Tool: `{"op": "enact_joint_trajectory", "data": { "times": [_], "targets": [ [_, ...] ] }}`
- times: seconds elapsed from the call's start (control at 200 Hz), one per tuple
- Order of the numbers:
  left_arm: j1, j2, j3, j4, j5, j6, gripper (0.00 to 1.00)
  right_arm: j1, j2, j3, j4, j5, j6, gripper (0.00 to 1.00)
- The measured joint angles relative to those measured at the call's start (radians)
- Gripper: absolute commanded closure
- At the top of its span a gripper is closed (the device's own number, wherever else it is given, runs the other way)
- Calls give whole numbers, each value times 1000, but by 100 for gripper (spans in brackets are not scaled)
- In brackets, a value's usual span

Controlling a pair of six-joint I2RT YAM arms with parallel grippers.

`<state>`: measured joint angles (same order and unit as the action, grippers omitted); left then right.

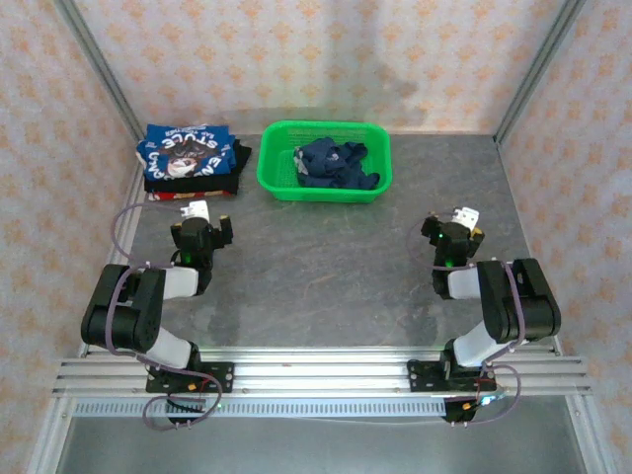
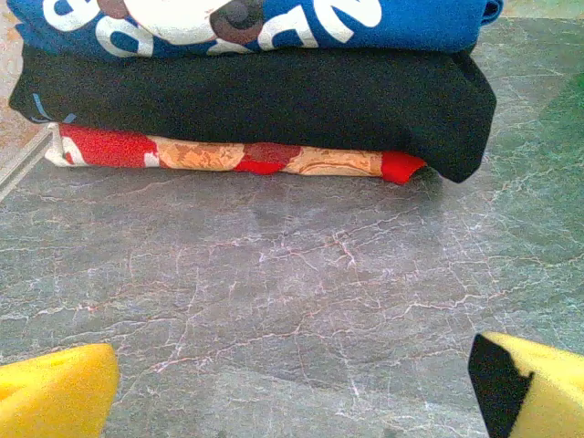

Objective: Fold and stack the t-shirts

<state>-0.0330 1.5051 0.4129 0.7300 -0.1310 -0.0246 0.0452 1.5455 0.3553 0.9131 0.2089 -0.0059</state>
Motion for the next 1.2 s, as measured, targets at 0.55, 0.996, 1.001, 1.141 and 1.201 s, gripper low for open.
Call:
{"op": "enact_joint_trajectory", "data": {
  "times": [0.55,0.996,1.001,1.141,1.201],
  "targets": [
    [0,0,0,0,0,0,0,0,0,0,0,0,0,1],
    [-22,-240,347,-516,56,-41,0,65,-340,296,-649,-57,89,1],
    [-22,-242,354,-523,57,-44,0,66,-343,302,-660,-59,93,1],
    [-55,-234,672,-785,124,-156,0,79,-403,529,-1002,-212,220,1],
    [-77,-178,807,-892,158,-206,0,80,-387,597,-1104,-294,267,1]
  ]
}}
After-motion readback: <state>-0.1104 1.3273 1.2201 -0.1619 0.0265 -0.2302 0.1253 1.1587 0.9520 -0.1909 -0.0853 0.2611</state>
